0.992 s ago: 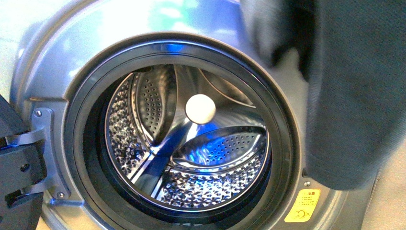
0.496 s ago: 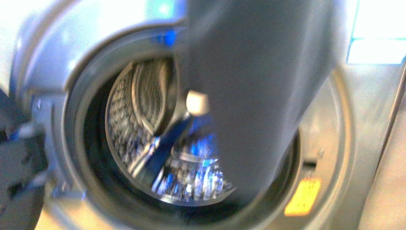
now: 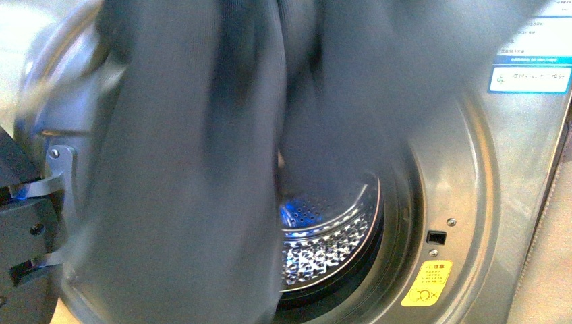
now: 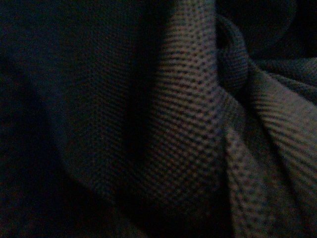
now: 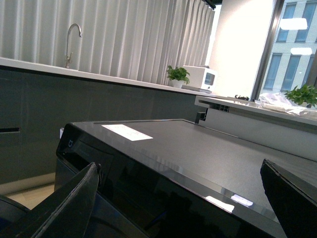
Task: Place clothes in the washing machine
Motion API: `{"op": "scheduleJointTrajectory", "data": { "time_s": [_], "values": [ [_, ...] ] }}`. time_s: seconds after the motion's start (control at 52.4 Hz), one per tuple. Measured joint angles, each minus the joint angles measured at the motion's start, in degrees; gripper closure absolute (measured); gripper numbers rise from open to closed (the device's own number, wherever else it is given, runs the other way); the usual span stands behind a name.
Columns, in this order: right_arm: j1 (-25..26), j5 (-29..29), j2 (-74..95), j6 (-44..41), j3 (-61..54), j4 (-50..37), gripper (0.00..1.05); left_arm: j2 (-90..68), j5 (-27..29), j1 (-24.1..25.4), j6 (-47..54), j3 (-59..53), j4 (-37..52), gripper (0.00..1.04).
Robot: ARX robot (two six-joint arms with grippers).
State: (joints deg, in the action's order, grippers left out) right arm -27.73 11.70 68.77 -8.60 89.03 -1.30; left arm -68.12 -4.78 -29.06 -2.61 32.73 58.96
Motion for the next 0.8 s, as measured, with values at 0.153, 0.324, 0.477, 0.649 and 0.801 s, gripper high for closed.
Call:
{"op": "scheduleJointTrajectory", "data": {
  "time_s": [0.153,0.324,0.477,0.649,0.801],
  "values": [
    [0.0,0.0,0.0,0.0,0.0,0.0,0.07,-2.4,-0.3,2.0,0.5,-0.9,1.3,0.91],
    [0.0,0.0,0.0,0.0,0.0,0.0,0.07,-7.0,-0.6,4.3,0.5,-1.0,4.3,0.91],
    [0.0,0.0,0.0,0.0,0.0,0.0,0.07,-11.3,-1.3,5.7,0.7,-1.0,6.4,0.91],
    [0.0,0.0,0.0,0.0,0.0,0.0,0.07,-17.6,-1.3,7.2,1.1,-0.3,9.0,0.91],
    [0.0,0.0,0.0,0.0,0.0,0.0,0.07,-22.9,-0.7,8.5,1.6,1.0,10.8,0.91]
  ]
}}
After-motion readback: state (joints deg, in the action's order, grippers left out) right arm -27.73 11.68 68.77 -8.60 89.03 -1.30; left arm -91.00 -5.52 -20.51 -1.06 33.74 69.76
